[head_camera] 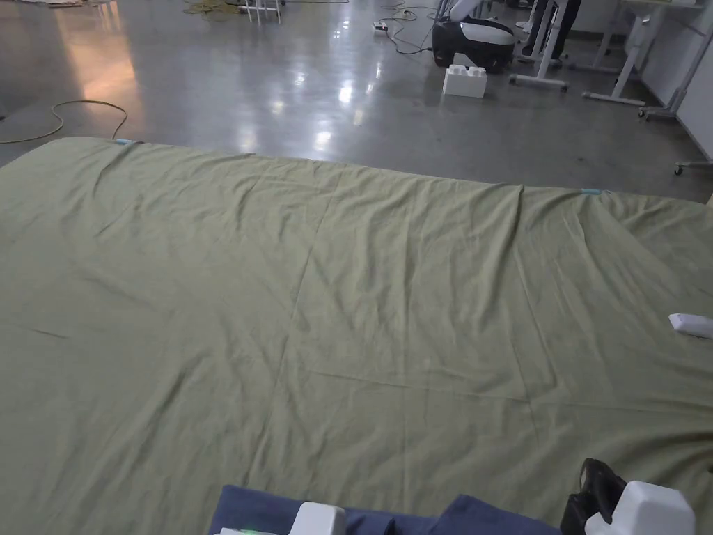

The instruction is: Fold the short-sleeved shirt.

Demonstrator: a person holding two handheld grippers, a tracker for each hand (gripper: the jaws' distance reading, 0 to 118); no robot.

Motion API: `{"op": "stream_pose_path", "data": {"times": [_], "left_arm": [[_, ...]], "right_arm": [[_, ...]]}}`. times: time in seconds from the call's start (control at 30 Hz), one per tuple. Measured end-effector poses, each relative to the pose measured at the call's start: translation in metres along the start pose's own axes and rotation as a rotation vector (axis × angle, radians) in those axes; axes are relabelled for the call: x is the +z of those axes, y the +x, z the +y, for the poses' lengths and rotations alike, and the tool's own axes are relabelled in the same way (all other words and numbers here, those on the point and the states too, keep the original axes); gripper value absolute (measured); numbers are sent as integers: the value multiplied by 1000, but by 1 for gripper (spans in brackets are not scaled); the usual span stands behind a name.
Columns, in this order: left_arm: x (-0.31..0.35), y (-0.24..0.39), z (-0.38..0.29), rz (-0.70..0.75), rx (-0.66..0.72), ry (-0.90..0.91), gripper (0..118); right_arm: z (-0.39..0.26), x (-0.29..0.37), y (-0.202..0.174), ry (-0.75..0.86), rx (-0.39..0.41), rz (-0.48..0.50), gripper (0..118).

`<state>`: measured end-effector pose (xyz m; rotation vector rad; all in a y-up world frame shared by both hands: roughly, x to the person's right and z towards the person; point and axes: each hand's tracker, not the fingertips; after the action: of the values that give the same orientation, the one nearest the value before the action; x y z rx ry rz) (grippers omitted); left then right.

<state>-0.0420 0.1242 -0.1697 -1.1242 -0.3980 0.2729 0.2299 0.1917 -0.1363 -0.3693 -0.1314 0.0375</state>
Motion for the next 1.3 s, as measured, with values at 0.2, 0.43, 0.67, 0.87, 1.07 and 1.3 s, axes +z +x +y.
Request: {"op": "stream_pose_path", "data": {"times": [0.2, 0.43, 0.67, 0.87, 1.07, 1.3], "left_arm": [[5, -25, 2, -119, 148, 29, 23], [81, -75, 18, -165, 126, 161, 67], [109, -152, 23, -100, 171, 250, 78], [74, -195, 7, -205, 298, 143, 78], [54, -206, -7, -375, 376, 203, 72], [32, -214, -14, -403, 496, 200, 16]], "right_arm": [[-2, 0, -2, -11, -14, 6, 4], [19, 4, 0, 37, -4, 21, 4], [33, 1, 1, 61, -24, 29, 4], [31, 1, -3, 43, -62, 40, 4], [26, 3, -7, 29, -58, 42, 4], [22, 2, -8, 18, -71, 34, 4]]}}
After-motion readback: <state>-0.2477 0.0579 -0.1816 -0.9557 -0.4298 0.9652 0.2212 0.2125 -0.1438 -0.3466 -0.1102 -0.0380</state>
